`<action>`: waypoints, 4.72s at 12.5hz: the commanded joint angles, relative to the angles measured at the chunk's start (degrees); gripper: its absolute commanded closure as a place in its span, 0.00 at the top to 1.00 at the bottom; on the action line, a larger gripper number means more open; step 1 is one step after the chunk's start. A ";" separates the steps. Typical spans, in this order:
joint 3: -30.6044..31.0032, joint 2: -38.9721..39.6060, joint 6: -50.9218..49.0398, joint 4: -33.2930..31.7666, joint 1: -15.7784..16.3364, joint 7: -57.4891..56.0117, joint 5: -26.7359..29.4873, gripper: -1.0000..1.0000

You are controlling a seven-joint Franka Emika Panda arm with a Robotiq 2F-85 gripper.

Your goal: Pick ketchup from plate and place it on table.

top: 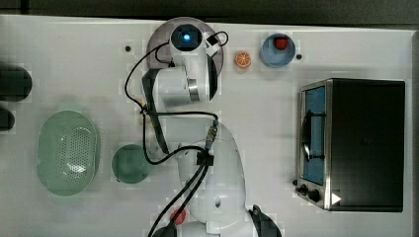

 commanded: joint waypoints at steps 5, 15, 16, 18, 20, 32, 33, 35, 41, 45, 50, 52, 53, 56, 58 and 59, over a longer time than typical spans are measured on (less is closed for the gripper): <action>-0.27 -0.50 2.69 3.52 0.08 -2.00 -0.22 0.84; -0.02 -5.18 1.09 5.89 -0.43 -1.84 2.00 0.59; -0.02 -7.41 -1.46 5.80 -0.76 -1.83 3.80 0.59; -0.04 -12.48 -7.44 5.44 -1.47 -1.84 7.31 0.59; -0.15 -17.55 -10.49 5.15 -2.34 -1.83 7.56 0.59; -1.63 -49.24 -13.63 -31.30 -8.79 -1.76 7.96 0.59; -2.08 -50.13 -12.21 -33.86 -8.80 -1.76 7.96 0.59; -2.70 -50.62 -7.32 -38.84 -8.79 -1.76 8.11 0.59; -2.74 -44.82 4.89 -48.48 -8.78 -1.71 8.26 0.59; -2.54 -37.82 9.79 -48.54 -8.77 -1.70 8.26 0.71; -2.13 -40.94 10.82 -48.10 -8.72 -1.41 8.26 1.00; -2.06 -45.59 9.82 -46.96 -8.69 1.25 8.26 1.00; -2.07 -48.33 8.57 -46.02 -8.69 3.71 8.26 1.00; -2.09 -55.57 -2.66 -41.14 -8.69 17.27 8.26 1.00; -1.92 -58.84 -14.45 -36.08 -8.68 24.44 8.26 1.00; -1.80 -59.97 -20.41 -33.00 -8.68 25.51 8.25 1.00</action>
